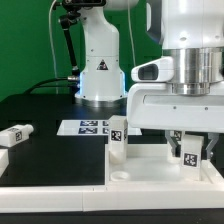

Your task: Assemble square table

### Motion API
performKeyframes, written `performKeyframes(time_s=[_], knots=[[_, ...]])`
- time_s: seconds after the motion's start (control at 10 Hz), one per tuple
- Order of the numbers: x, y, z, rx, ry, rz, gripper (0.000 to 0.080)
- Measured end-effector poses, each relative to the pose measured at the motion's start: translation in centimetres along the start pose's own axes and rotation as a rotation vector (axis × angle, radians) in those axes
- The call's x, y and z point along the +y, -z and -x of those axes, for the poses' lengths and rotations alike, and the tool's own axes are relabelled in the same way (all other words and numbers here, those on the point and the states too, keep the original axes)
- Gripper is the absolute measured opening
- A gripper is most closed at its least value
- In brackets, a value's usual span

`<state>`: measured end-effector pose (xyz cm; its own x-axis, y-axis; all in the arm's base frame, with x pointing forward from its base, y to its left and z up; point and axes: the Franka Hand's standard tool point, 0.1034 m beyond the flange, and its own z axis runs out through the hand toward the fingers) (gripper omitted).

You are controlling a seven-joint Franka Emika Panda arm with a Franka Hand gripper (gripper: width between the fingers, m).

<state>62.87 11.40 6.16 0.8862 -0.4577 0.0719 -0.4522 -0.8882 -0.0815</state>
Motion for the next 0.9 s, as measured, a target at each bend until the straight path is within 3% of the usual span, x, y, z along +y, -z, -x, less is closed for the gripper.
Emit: performKeyframes(time_s=[0.3, 0.9], knots=[[0.03, 0.00, -0.07, 0.000, -0.177, -0.002, 0.0285], [-0.19, 0.00, 0.00, -0.107, -1.060, -0.023, 0.0287]])
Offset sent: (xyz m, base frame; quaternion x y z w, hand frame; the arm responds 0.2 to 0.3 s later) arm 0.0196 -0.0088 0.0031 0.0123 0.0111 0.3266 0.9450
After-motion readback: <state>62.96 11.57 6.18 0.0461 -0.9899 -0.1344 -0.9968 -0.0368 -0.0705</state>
